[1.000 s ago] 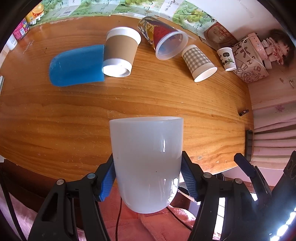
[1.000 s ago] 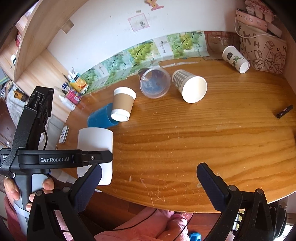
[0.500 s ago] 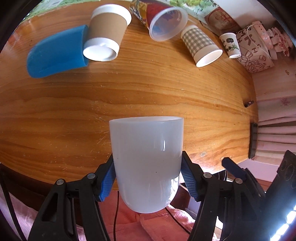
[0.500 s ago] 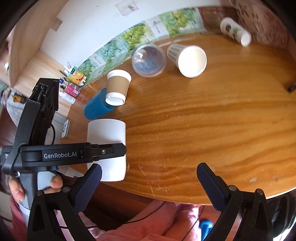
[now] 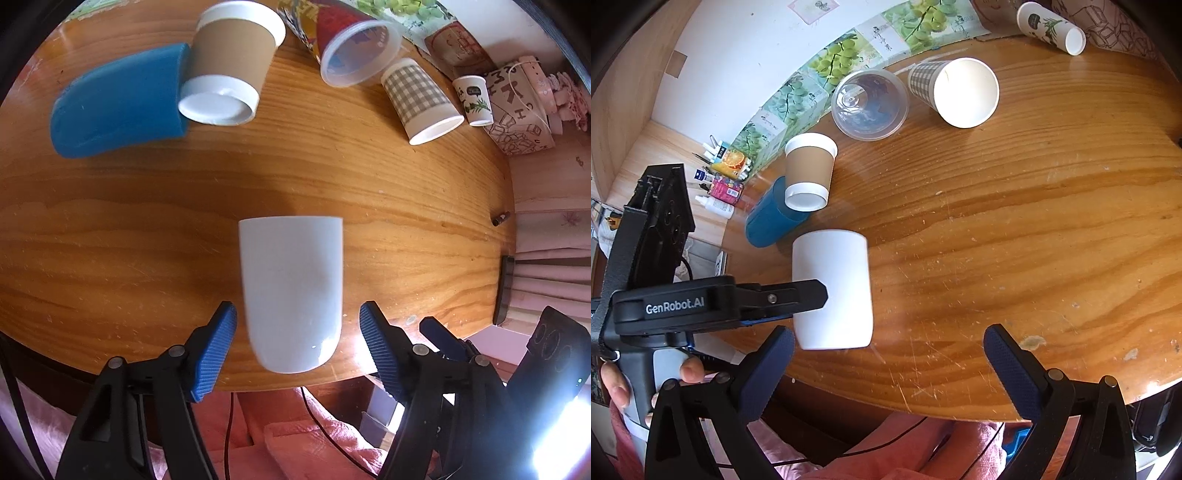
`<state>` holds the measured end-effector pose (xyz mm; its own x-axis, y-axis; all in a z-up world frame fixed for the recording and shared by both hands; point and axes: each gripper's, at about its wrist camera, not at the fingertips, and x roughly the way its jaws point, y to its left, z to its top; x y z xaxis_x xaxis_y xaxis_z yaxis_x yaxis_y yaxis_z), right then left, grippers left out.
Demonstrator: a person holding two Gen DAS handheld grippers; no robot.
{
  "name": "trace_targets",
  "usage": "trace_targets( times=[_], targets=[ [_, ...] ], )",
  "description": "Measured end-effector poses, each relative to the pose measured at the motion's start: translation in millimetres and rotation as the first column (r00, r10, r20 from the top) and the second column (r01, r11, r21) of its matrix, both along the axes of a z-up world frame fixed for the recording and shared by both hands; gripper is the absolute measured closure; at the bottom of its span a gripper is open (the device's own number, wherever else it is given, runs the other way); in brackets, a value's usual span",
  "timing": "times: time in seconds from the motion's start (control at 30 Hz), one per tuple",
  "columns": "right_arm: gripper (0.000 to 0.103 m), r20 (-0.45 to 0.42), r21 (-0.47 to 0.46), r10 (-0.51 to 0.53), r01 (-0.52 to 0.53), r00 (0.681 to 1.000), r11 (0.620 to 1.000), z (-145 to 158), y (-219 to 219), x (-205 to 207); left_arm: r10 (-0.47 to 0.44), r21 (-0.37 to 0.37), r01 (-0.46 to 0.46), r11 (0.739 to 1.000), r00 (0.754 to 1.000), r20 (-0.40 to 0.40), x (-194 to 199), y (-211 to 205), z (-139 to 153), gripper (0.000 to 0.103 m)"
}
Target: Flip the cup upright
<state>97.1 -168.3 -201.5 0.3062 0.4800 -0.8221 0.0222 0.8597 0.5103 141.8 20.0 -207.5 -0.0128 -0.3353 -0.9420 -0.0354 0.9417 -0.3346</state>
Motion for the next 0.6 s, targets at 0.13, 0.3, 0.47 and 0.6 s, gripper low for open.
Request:
trace_targets(
  times=[0.13, 0.3, 0.47, 0.6],
  targets=[
    [0.000, -0.005, 0.009, -0.016, 0.016, 1.000, 1.000, -1.6, 7.5, 5.2, -0.021, 0.014, 0.021, 1.000, 1.000, 0.006, 2.5, 7.9, 1.9, 0.030],
    [0.000, -0.008, 0.004, -0.020, 0.020, 1.000, 1.000, -3.9, 25.9, 11.3, -0.074, 0.042, 0.072, 0.997, 0.995, 0.062, 1.6, 20.2, 9.4, 0.030],
    [0.000, 0.031, -0.033, 0.003, -0.002, 1.000, 0.999, -2.9, 50.6, 14.8, -0.112, 0.065, 0.103, 0.993, 0.980, 0.162, -1.7, 37.0, 19.6, 0.030],
    [0.000, 0.099, -0.117, 0.015, -0.003, 0.995, 0.993, -2.0, 68.3, 16.4, -0.165, 0.074, 0.150, 0.986, 0.940, 0.299, -7.1, 46.8, 32.0, 0.030]
  ],
)
